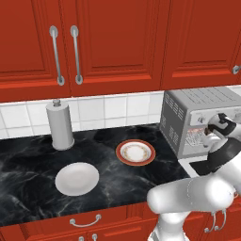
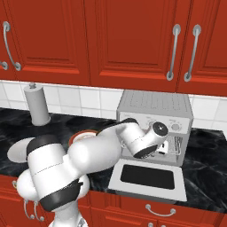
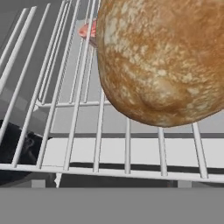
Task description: Open the toaster oven door. Place the bread on the top rack in the toaster oven and place the steak on the bottom rack.
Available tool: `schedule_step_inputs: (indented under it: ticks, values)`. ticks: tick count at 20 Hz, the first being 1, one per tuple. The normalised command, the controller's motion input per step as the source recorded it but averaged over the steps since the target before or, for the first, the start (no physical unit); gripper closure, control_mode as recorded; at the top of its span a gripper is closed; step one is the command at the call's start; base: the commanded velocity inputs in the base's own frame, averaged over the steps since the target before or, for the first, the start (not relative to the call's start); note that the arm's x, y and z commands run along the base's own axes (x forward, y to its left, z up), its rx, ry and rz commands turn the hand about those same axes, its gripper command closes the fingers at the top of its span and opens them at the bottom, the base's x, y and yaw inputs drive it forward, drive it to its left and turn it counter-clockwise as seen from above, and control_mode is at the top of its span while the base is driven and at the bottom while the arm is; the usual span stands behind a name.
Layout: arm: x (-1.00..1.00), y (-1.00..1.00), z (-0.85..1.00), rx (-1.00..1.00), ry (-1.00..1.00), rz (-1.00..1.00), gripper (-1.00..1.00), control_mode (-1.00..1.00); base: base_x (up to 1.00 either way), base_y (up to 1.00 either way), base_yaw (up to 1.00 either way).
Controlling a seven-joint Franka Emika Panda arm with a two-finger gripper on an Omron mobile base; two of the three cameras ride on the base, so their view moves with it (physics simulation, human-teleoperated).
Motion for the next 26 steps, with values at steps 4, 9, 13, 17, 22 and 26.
schedule_step_inputs:
  ticks: [4,9,13,17,22,26]
  values:
    - [0.03,0.00,0.00,0.04,-0.01,0.00,-1.00,-1.00,0.00,0.00,0.00]
    - [0.25,0.00,0.00,0.00,0.00,0.00,-1.00,-1.00,0.00,0.00,0.00]
    - [0.27,0.00,0.00,0.00,0.00,0.00,-1.00,-1.00,0.00,0.00,0.00]
    - [0.32,0.00,0.00,0.00,-0.01,0.00,-1.00,-1.00,0.00,0.00,0.00]
    - [0.24,0.00,0.00,0.00,-0.01,0.00,-1.00,-1.00,0.00,0.00,0.00]
    - [0.32,0.00,0.00,0.00,0.00,0.00,-1.00,-1.00,0.00,0.00,0.00]
